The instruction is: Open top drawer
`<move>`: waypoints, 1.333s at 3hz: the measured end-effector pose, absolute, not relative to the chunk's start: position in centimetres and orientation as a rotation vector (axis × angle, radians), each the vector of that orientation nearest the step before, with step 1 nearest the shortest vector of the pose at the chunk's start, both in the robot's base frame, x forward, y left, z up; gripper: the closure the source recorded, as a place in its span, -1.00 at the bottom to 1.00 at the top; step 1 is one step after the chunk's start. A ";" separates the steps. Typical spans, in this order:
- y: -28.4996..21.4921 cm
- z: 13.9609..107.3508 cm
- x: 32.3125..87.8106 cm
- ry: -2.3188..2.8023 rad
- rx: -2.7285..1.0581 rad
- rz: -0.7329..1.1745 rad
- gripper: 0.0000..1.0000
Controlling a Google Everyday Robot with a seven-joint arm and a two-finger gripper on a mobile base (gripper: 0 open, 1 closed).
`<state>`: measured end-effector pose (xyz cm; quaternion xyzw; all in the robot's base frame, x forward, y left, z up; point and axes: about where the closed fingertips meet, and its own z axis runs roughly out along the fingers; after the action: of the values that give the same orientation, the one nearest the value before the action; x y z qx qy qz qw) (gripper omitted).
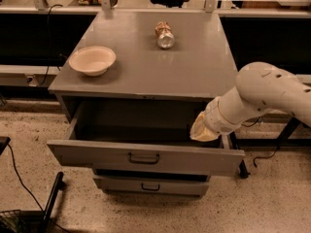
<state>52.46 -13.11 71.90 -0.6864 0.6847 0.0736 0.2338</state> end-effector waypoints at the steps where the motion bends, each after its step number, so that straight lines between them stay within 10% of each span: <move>1: -13.7 69.6 53.1 1.893 -1.891 0.200 1.00; 4: -14.0 65.2 53.3 1.894 -1.944 0.306 1.00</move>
Offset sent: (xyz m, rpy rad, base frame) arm 0.0132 -0.0180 -0.0690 0.0072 0.0657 -0.0066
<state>53.30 -14.03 65.25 -0.6968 0.6790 0.1095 0.2035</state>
